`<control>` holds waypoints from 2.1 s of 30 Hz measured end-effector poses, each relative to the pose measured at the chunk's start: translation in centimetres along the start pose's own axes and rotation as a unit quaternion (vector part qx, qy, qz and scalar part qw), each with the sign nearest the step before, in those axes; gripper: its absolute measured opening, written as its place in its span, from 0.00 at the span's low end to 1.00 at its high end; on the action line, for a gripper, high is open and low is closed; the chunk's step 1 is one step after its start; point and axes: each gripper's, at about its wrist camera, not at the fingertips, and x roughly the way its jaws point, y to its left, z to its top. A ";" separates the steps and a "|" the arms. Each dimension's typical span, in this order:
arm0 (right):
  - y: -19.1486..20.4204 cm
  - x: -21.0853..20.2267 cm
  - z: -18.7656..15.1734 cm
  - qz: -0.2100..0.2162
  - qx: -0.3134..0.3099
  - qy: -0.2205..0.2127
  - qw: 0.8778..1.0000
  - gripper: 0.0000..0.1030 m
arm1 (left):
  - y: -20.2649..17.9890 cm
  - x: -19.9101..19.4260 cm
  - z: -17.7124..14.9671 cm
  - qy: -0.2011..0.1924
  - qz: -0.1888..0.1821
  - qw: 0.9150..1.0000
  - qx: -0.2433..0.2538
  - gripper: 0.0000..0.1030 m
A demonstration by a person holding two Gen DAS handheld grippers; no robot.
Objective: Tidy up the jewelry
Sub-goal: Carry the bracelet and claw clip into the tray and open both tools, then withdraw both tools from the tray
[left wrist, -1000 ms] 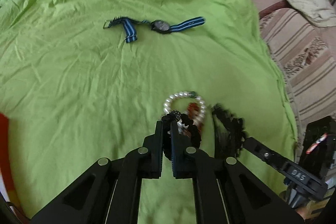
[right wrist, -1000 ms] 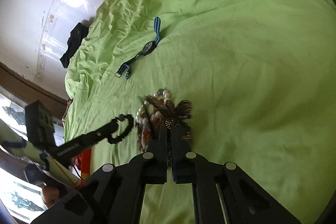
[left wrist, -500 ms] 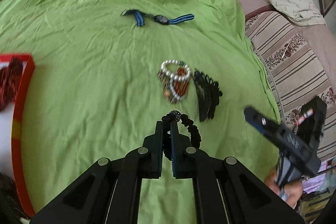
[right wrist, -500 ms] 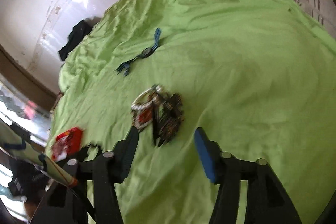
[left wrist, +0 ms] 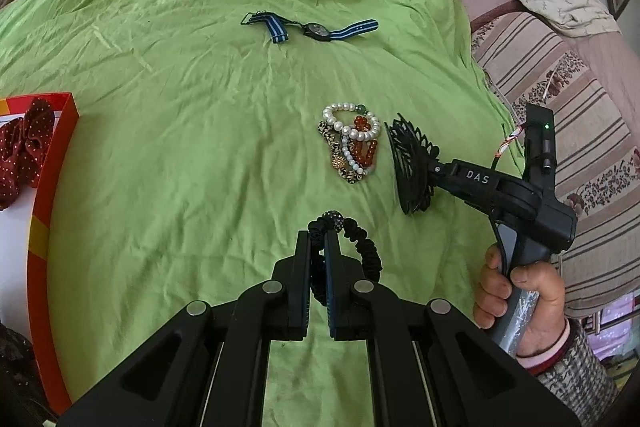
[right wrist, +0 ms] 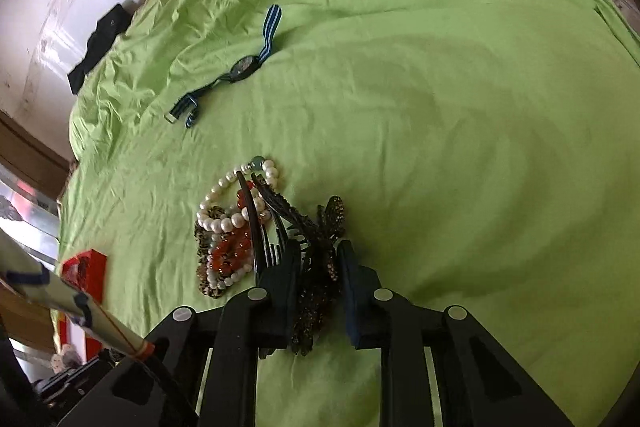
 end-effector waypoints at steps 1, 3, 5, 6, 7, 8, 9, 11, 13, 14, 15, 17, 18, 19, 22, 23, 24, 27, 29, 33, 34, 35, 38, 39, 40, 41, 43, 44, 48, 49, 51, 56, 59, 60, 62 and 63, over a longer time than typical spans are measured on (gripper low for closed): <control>0.0 -0.4 -0.1 0.001 0.001 -0.002 1.000 0.18 | -0.1 -0.3 -0.1 -0.002 -0.001 1.000 0.001 0.06; 0.0 -1.6 -0.4 0.001 0.001 -0.009 1.000 0.18 | -0.3 -0.9 -0.2 -0.007 -0.007 1.000 0.000 0.06; 0.2 -2.9 -0.7 0.003 0.000 -0.015 1.000 0.18 | -0.5 -1.7 -0.5 -0.013 -0.012 1.000 -0.002 0.06; 0.5 -3.5 -0.8 0.004 0.000 -0.018 1.000 0.18 | -0.6 -2.1 -0.6 -0.014 -0.013 1.000 -0.003 0.06; 0.7 -4.1 -1.0 0.005 -0.002 -0.021 1.000 0.18 | -0.7 -2.7 -0.8 -0.018 -0.016 1.000 -0.004 0.06; 1.0 -4.8 -1.1 0.007 -0.004 -0.024 1.000 0.18 | -0.7 -3.4 -0.9 -0.022 -0.018 1.000 -0.006 0.06; 1.3 -5.4 -1.3 0.009 -0.007 -0.027 1.000 0.18 | -0.7 -4.0 -1.1 -0.026 -0.020 0.999 -0.007 0.06; 2.2 -6.6 -1.8 0.012 -0.014 -0.030 0.999 0.18 | -0.5 -5.5 -1.5 -0.036 -0.024 0.999 -0.011 0.06; 3.4 -7.7 -2.5 0.018 -0.024 -0.034 0.999 0.18 | 0.0 -7.4 -2.0 -0.048 -0.025 0.998 -0.017 0.06; 3.9 -8.1 -2.8 0.021 -0.028 -0.034 0.999 0.18 | 0.3 -8.2 -2.2 -0.054 -0.024 0.998 -0.020 0.06; 4.8 -8.5 -3.3 0.025 -0.036 -0.033 0.998 0.18 | 0.8 -9.1 -2.4 -0.061 -0.024 0.998 -0.024 0.06; 6.1 -8.9 -4.0 0.032 -0.046 -0.032 0.998 0.18 | 2.1 -11.2 -2.8 -0.075 -0.017 0.997 -0.034 0.06; 7.2 -9.1 -4.5 0.038 -0.055 -0.029 0.997 0.18 | 2.7 -12.2 -2.9 -0.082 -0.012 0.996 -0.038 0.06; 8.0 -9.2 -4.8 0.042 -0.061 -0.027 0.997 0.18 | 3.5 -13.3 -3.0 -0.090 -0.006 0.995 -0.041 0.06; 11.3 -8.9 -5.9 0.059 -0.085 -0.015 0.994 0.18 | 6.8 -16.5 -3.2 -0.111 0.030 0.992 -0.053 0.06; 12.4 -8.8 -6.3 0.064 -0.093 -0.012 0.994 0.18 | 8.0 -17.3 -3.2 -0.115 0.042 0.991 -0.059 0.06; 13.7 -8.5 -6.7 0.070 -0.104 -0.007 0.992 0.18 | 9.3 -18.0 -3.2 -0.118 0.055 0.989 -0.067 0.06; 18.2 -7.2 -8.2 0.086 -0.139 0.010 0.987 0.18 | 13.8 -19.6 -3.3 -0.121 0.084 0.985 -0.095 0.06; 21.0 -6.1 -8.9 0.097 -0.158 0.023 0.982 0.18 | 17.2 -20.0 -3.3 -0.118 0.102 0.981 -0.118 0.06; 26.3 -3.7 -10.5 0.119 -0.190 0.048 0.973 0.19 | 22.4 -19.8 -2.9 -0.108 0.131 0.974 -0.151 0.06; 27.4 -3.1 -10.9 0.121 -0.198 0.053 0.971 0.19 | 23.9 -19.4 -2.7 -0.103 0.142 0.971 -0.161 0.06; 28.9 -2.3 -11.3 0.124 -0.209 0.059 0.968 0.19 | 25.0 -19.3 -2.7 -0.101 0.148 0.970 -0.167 0.06; 31.8 -0.1 -12.3 0.126 -0.231 0.072 0.962 0.19 | 28.6 -18.6 -2.4 -0.089 0.162 0.964 -0.192 0.06; 32.9 0.9 -12.7 0.128 -0.238 0.080 0.959 0.19 | 29.7 -18.3 -2.3 -0.085 0.165 0.962 -0.202 0.06; 33.6 1.6 -13.0 0.130 -0.242 0.086 0.958 0.19 | 30.2 -18.1 -2.4 -0.083 0.166 0.961 -0.207 0.06; 34.2 2.3 -13.1 0.132 -0.244 0.091 0.956 0.19 | 30.7 -17.9 -2.4 -0.081 0.165 0.960 -0.212 0.06; 35.7 3.8 -13.7 0.138 -0.250 0.102 0.953 0.19 | 31.6 -17.6 -2.5 -0.076 0.168 0.959 -0.217 0.06; 36.6 4.7 -14.0 0.140 -0.255 0.109 0.951 0.19 | 32.0 -17.4 -2.5 -0.072 0.174 0.958 -0.218 0.06; 39.0 7.3 -14.9 0.132 -0.271 0.120 0.946 0.19 | 33.3 -16.8 -2.7 -0.063 0.190 0.954 -0.225 0.06; 39.3 7.7 -15.1 0.129 -0.275 0.120 0.945 0.19 | 33.7 -16.7 -2.8 -0.062 0.193 0.952 -0.228 0.06; 39.8 8.5 -15.4 0.122 -0.285 0.118 0.943 0.19 | 34.3 -16.5 -2.9 -0.060 0.195 0.951 -0.233 0.06; 40.5 9.5 -15.6 0.109 -0.297 0.111 0.942 0.22 | 34.8 -16.5 -3.0 -0.064 0.192 0.950 -0.238 0.06; 40.3 9.2 -15.3 0.104 -0.294 0.104 0.944 0.35 | 34.4 -17.3 -3.2 -0.074 0.183 0.951 -0.237 0.11; 40.3 9.0 -15.2 0.102 -0.294 0.099 0.945 0.42 | 34.3 -17.5 -3.1 -0.076 0.181 0.951 -0.237 0.12; 40.2 8.3 -15.0 0.099 -0.297 0.089 0.945 0.46 | 33.7 -18.2 -3.2 -0.086 0.181 0.951 -0.235 0.16; 40.2 8.0 -15.0 0.101 -0.299 0.088 0.945 0.47 | 33.2 -18.8 -3.2 -0.094 0.182 0.951 -0.232 0.20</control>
